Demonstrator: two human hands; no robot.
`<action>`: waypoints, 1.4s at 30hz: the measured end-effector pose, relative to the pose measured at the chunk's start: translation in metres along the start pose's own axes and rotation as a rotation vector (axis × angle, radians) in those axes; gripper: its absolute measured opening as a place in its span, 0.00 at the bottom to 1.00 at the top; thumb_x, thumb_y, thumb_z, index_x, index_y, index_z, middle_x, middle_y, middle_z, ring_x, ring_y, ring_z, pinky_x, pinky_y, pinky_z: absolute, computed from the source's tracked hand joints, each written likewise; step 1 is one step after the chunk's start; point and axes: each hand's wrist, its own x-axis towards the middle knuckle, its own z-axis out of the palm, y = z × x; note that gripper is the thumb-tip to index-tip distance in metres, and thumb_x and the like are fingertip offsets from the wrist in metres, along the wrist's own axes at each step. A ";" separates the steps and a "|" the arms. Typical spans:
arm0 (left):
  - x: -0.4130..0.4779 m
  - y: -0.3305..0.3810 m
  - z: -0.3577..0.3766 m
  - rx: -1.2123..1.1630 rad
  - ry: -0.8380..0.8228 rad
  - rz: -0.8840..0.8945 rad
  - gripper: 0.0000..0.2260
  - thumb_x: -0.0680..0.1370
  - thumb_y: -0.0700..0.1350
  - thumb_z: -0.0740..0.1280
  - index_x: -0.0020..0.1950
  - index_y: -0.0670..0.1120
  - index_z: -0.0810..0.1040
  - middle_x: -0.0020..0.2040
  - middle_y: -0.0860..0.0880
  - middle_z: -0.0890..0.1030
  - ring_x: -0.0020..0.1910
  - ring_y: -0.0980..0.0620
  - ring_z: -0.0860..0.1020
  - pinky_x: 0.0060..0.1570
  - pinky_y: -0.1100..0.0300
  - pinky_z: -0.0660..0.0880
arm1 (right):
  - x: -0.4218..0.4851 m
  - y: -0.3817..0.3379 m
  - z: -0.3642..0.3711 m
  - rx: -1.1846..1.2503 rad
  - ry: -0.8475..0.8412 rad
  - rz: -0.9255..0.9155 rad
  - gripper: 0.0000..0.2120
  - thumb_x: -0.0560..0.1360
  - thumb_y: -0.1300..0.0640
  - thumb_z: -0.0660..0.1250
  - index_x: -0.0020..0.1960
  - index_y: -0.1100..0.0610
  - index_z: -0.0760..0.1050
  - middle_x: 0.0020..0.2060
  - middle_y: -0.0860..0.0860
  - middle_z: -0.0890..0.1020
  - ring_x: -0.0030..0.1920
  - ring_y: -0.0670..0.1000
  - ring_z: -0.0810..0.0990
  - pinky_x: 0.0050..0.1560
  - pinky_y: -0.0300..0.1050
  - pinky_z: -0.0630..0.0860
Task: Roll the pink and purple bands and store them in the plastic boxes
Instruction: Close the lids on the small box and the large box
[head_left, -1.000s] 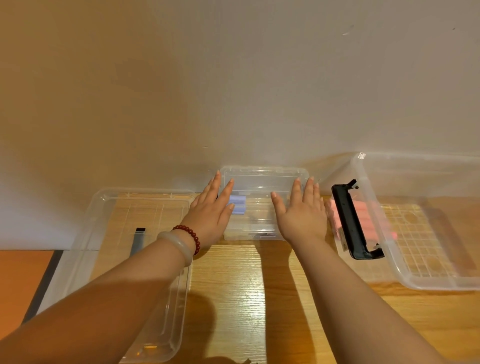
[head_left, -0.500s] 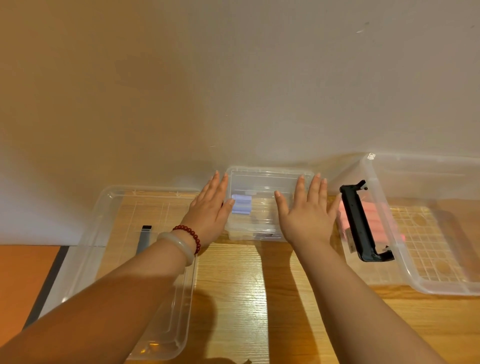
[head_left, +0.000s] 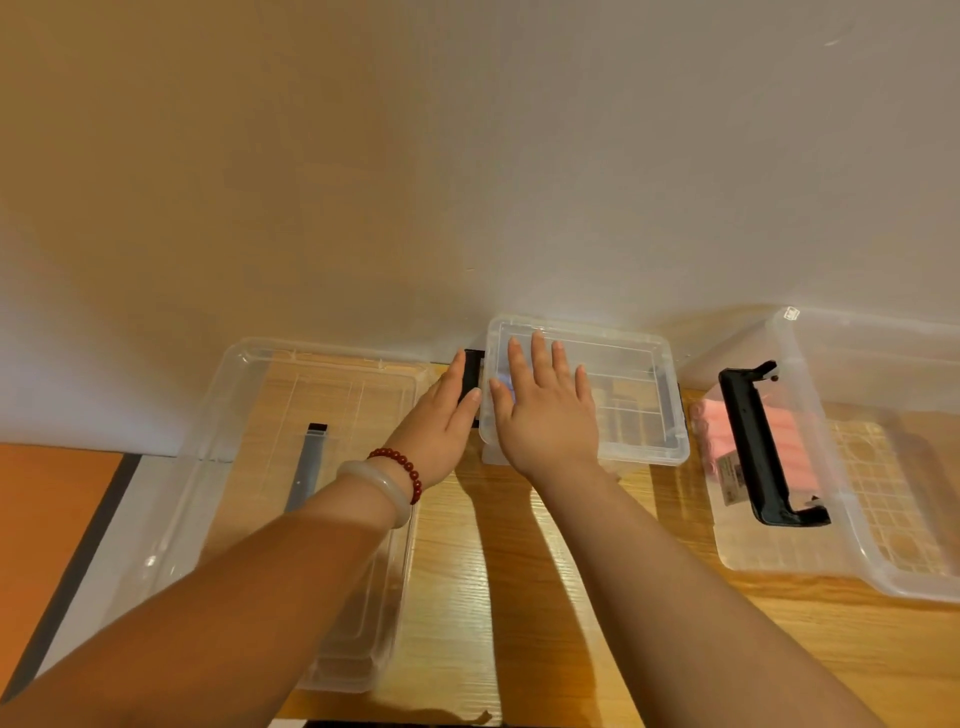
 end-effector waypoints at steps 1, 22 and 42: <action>-0.001 -0.002 0.000 -0.003 0.023 0.020 0.25 0.84 0.54 0.50 0.79 0.55 0.45 0.79 0.52 0.53 0.77 0.55 0.54 0.75 0.57 0.54 | 0.001 0.000 0.000 -0.001 0.005 -0.003 0.26 0.84 0.44 0.39 0.80 0.49 0.40 0.79 0.50 0.40 0.79 0.52 0.36 0.76 0.51 0.35; 0.002 -0.006 0.000 -0.014 -0.056 0.199 0.23 0.85 0.45 0.49 0.78 0.52 0.45 0.76 0.61 0.44 0.76 0.65 0.43 0.77 0.59 0.44 | 0.002 0.000 0.000 0.017 -0.003 -0.056 0.24 0.84 0.47 0.39 0.80 0.48 0.44 0.79 0.45 0.44 0.79 0.49 0.38 0.77 0.50 0.37; 0.002 0.004 -0.005 0.182 -0.137 0.255 0.23 0.85 0.48 0.47 0.74 0.53 0.36 0.75 0.60 0.37 0.75 0.64 0.38 0.75 0.64 0.40 | 0.001 -0.001 -0.003 0.139 -0.024 -0.088 0.24 0.85 0.49 0.40 0.80 0.49 0.47 0.79 0.42 0.47 0.78 0.45 0.38 0.77 0.49 0.35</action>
